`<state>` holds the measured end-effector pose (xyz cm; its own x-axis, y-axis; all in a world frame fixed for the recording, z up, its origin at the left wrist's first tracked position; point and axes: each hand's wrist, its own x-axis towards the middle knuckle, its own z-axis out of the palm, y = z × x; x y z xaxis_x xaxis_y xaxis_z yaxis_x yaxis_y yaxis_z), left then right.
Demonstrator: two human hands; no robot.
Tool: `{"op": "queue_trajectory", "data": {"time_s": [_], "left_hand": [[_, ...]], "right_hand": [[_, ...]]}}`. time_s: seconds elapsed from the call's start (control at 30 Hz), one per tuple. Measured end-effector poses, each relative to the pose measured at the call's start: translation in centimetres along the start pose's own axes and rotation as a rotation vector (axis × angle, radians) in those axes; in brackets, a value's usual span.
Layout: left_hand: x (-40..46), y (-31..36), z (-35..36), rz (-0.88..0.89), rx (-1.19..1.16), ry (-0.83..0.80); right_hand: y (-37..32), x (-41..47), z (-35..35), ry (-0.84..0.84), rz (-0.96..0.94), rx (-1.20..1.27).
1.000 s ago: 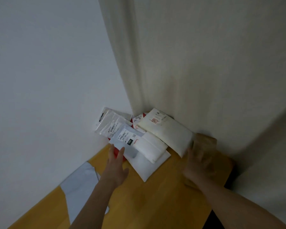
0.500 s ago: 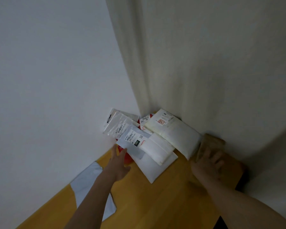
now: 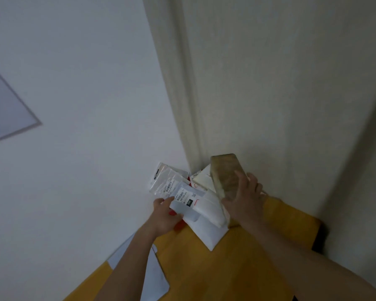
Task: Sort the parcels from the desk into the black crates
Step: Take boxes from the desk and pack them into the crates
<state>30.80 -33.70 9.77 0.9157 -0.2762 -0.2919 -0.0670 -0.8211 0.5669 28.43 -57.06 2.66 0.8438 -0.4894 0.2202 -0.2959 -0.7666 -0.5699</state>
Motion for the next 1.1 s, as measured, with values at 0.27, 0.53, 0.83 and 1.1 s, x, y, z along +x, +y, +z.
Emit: {"op": "queue_trajectory", "data": {"time_s": [0.27,0.53,0.83,1.1], "left_hand": [[-3.6,1.8,-3.3,-0.007,-0.591,0.061],[-6.2,1.2,-6.4,0.079,-1.065,0.167],[-8.7,-2.0,-9.7,0.095,-1.24,0.243],[-9.2,-2.9,-9.9,0.096,-1.345,0.243]], "right_hand": [[-10.4,-2.1,-2.8,0.209,-0.477,0.33],[-17.2,-4.5,-4.5,0.278,-0.752,0.343],[-19.2,-3.2,-6.3,-0.261,-0.451,0.915],[-19.1,-3.9,-6.1,-1.053,0.33,1.234]]}}
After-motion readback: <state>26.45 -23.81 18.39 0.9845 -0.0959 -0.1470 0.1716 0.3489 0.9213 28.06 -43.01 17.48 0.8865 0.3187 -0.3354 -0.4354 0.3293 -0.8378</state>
